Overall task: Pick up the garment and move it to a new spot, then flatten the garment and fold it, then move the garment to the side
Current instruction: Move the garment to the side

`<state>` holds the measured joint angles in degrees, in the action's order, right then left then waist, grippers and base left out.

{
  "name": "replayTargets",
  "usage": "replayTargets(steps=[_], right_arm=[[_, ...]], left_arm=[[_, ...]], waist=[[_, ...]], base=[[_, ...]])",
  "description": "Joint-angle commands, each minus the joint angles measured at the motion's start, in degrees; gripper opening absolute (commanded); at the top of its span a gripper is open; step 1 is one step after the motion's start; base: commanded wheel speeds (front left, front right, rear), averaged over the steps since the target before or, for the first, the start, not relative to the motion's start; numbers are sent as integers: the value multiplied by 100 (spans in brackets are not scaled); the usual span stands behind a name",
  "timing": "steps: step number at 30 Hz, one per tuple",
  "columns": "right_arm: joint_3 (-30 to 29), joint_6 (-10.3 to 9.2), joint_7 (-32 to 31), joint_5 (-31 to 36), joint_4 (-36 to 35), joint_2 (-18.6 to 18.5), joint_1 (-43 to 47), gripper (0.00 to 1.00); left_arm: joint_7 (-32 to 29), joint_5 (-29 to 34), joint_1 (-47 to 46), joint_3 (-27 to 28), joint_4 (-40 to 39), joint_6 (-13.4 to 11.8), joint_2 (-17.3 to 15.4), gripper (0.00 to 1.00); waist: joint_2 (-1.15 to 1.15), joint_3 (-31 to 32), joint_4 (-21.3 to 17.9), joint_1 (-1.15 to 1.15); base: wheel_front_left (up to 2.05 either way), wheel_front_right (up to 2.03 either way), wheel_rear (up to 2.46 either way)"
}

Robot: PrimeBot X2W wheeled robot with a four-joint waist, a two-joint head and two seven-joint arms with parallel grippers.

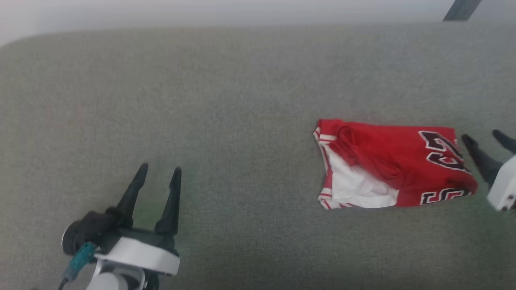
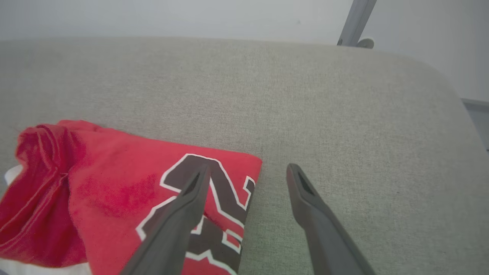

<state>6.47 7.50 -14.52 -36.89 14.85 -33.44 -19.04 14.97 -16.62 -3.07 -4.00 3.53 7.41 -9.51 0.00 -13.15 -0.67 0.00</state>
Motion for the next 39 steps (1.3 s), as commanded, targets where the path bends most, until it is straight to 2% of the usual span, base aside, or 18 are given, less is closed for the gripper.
replayTargets(steps=[1, 5, 8, 11, 15, 16, 17, 18, 31, 35, 39], right_arm=[[8, -1, -301, -90, 64, -65, -149, 100], [130, 0, -1456, -395, 145, -180, -328, 100], [133, 0, -2072, -547, 112, -179, -351, 100], [184, 0, -2422, -611, 44, -116, -280, 100], [200, 0, -2591, -629, -18, 22, -213, 98], [197, 1, -2593, -624, -39, 43, -201, 41], [180, 1, -2554, -608, -64, 59, -199, 15], [136, 0, -2528, -602, -71, 61, -200, 0], [-980, -4, -1404, -470, -212, -48, -543, 0], [-1514, -1, -866, -198, 303, -244, -895, 0], [-1806, -2, -484, -31, 924, -452, -1326, 0]], left_arm=[[28, 35, -148, -36, 21, 8, -1, 100], [28, 28, -396, -119, 57, 8, 3, 100], [29, 19, -561, -163, 63, 8, 2, 100], [28, 24, -707, -229, 93, 8, -17, 100], [29, 44, -902, -312, 162, 8, -51, 100], [28, 45, -943, -338, 189, 8, -61, 100], [29, 47, -979, -358, 207, 8, -79, 100], [29, 54, -1020, -385, 218, 8, -97, 100], [28, 155, -1572, -651, 78, 8, -488, 100], [29, 191, -2164, -990, 85, 8, -752, 100], [28, 176, -2733, -1249, 86, 8, -931, 100]], waist=[[0, -252, 66, 0], [0, -501, 109, 0], [0, -693, 135, 0], [0, -840, 159, 0], [0, -976, 154, 0], [0, -990, 146, 0], [0, -1002, 126, 0], [0, -1011, 105, 0], [0, -1403, -698, 0], [0, -1760, -1036, 0], [0, -2051, -1129, 0]], base=[[0, 0, 0], [0, 0, 0], [0, 0, 0], [0, 0, 0], [0, 0, 0], [0, 0, 0], [0, 0, 0], [0, 0, 0], [0, 0, 0], [0, 0, 0], [0, 0, 0]])
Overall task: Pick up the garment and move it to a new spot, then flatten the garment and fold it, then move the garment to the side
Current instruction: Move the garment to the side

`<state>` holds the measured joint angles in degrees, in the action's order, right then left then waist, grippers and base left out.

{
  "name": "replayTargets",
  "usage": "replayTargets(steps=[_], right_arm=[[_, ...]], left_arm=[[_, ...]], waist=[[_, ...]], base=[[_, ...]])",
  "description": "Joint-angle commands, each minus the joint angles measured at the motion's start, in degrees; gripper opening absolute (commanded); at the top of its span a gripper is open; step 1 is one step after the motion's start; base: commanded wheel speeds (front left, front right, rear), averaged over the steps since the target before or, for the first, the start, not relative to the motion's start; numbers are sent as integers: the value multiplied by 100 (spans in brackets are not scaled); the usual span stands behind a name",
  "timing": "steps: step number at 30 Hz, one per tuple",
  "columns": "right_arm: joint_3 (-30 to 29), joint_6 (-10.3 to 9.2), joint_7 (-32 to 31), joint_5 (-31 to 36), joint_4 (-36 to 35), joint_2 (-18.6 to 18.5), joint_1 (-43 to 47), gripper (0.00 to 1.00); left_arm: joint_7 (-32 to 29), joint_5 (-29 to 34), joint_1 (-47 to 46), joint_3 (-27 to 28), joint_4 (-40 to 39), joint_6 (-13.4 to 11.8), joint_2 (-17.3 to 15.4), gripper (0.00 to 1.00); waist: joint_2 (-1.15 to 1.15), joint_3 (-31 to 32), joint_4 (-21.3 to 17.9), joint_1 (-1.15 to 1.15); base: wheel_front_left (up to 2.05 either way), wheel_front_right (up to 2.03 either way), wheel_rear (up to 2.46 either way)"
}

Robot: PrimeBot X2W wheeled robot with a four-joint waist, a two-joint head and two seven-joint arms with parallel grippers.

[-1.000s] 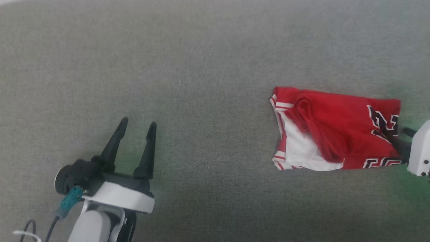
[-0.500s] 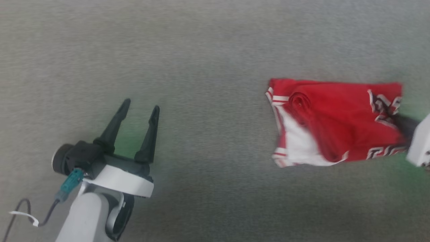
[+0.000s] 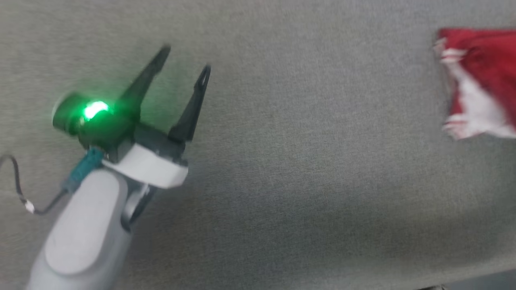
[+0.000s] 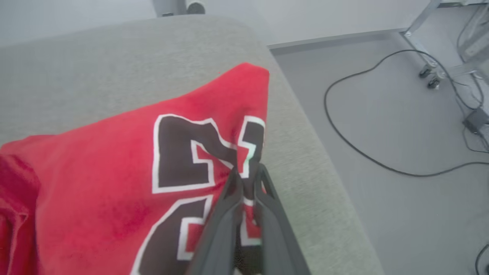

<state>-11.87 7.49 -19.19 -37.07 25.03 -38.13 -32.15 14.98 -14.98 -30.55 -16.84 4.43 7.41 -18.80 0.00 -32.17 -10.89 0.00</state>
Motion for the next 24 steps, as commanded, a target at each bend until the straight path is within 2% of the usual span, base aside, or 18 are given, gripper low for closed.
replayTargets(steps=[1, 6, 14, 17, 24], right_arm=[[-52, 0, 92, 26, 90, -27, -136, 0], [-216, 0, 618, 287, 987, -244, -721, 0], [197, 0, 1433, 527, 2134, -200, -1482, 2], [442, 0, 1750, 688, 2432, -225, -1653, 100], [1135, 0, 2357, 713, 2610, -266, -1688, 100]], left_arm=[[28, 13, -131, -19, -15, 8, -37, 100], [27, 3, -664, -178, -49, 8, -178, 100], [27, 5, -986, -225, -45, 8, -292, 100], [27, 26, -932, -178, 12, 8, -290, 100], [27, -87, -510, 21, 210, 8, -71, 100]], waist=[[0, -225, -109, 0], [0, -530, -85, 0], [0, -761, -39, 0], [0, -719, -59, 0], [0, -179, 14, 0]], base=[[0, 0, 0], [0, 0, 0], [0, 0, 0], [0, 0, 0], [0, 0, 0]])
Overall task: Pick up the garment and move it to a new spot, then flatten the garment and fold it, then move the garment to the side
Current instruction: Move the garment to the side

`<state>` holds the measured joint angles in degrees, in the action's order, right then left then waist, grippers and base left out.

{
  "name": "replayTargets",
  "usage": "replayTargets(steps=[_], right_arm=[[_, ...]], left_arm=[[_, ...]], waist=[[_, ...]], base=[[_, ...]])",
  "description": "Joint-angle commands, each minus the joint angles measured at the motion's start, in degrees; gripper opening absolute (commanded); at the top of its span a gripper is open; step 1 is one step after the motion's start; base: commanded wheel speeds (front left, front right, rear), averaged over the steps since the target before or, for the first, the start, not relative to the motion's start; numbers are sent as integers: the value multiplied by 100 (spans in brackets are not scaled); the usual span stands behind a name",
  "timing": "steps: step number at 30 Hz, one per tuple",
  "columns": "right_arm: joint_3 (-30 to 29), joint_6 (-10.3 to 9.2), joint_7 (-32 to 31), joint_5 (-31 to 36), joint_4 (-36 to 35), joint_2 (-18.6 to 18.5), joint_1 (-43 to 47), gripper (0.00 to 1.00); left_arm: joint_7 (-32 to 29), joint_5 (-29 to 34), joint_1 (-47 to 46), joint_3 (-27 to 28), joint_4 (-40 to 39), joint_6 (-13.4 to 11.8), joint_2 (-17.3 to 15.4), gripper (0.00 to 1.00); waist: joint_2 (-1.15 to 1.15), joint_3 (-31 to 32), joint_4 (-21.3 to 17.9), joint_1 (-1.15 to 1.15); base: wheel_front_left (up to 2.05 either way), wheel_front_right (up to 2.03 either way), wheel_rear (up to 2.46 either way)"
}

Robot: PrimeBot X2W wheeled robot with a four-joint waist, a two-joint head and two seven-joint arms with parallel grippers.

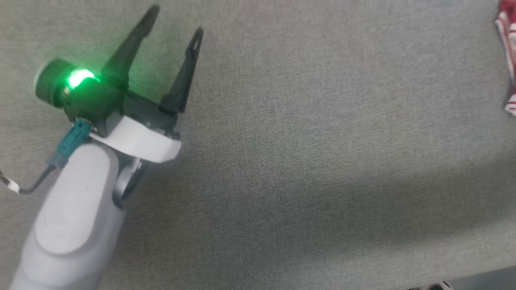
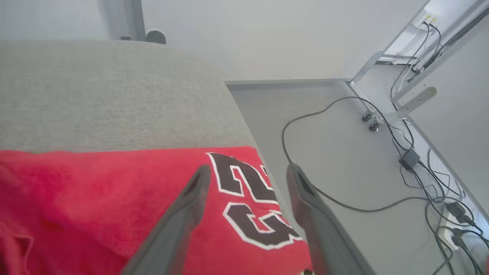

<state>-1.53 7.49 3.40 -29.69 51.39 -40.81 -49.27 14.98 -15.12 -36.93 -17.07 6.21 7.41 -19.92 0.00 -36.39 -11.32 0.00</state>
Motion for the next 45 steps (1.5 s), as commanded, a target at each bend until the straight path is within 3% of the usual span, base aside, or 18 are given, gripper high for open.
replayTargets(steps=[1, 7, 18, 29, 45], right_arm=[[101, 0, 98, -25, -25, 2, 23, 100], [1005, 0, 574, -51, -304, 206, 428, 100], [1690, 0, 1073, -181, -634, 906, 1402, 100], [1677, 0, 1180, -88, -1343, 1390, 2494, 100], [911, 0, 1185, 175, -2794, 1735, 3968, 100]], left_arm=[[27, -73, 128, 44, 32, 8, 41, 100], [28, -137, 1011, 480, 265, 8, 356, 100], [27, -196, 2276, 1041, 482, 8, 764, 100], [27, -294, 3064, 1266, 675, 8, 920, 100], [27, -362, 4027, 1686, 474, 8, 829, 100]], waist=[[0, 243, 57, 0], [0, 1083, 300, 0], [0, 2211, 843, 0], [0, 3101, 1262, 0], [0, 3754, 1182, 0]], base=[[0, 0, 0], [0, 0, 0], [0, 0, 0], [0, 0, 0], [0, 0, 0]])
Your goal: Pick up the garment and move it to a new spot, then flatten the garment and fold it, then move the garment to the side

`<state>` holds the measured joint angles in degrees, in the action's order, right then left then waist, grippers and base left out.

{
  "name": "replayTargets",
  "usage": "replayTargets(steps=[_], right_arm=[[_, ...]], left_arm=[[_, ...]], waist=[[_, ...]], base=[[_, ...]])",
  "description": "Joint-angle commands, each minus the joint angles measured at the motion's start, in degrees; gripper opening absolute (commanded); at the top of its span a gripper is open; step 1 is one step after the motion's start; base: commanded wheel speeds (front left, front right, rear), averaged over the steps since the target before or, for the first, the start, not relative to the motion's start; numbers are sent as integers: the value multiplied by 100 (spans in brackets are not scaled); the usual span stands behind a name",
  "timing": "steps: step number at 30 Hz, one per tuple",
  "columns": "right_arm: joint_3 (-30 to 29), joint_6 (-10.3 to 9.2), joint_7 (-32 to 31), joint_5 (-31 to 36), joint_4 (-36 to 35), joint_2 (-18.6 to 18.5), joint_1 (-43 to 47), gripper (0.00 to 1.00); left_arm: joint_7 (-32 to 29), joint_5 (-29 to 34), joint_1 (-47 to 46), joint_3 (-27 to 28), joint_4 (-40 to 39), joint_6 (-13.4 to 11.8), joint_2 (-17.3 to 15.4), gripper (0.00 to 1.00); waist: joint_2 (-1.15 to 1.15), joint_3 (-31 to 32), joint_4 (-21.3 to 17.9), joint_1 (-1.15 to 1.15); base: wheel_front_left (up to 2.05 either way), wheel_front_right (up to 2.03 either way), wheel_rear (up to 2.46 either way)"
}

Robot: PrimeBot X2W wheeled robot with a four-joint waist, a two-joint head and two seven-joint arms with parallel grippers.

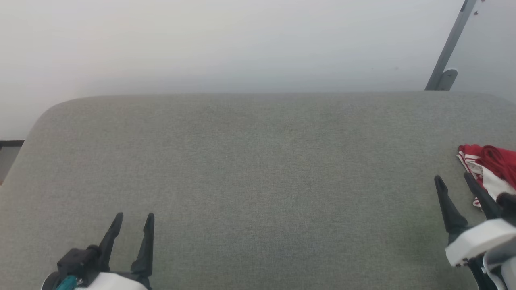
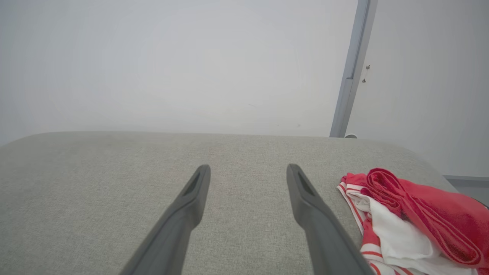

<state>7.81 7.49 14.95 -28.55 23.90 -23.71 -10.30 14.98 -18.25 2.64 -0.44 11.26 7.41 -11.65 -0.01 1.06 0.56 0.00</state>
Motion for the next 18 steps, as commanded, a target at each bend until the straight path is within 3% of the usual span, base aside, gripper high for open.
replayTargets(steps=[1, 18], right_arm=[[-77, 0, 29, 73, -111, 40, 149, 100], [-697, 0, -244, 332, -1112, 241, 819, 100]], left_arm=[[27, -52, 110, 39, -55, 8, 9, 100], [27, 64, 537, 220, -548, 9, 106, 100]], waist=[[1, 20, -15, 0], [1, -57, -82, 0]], base=[[0, 0, 0], [0, 0, 0]])
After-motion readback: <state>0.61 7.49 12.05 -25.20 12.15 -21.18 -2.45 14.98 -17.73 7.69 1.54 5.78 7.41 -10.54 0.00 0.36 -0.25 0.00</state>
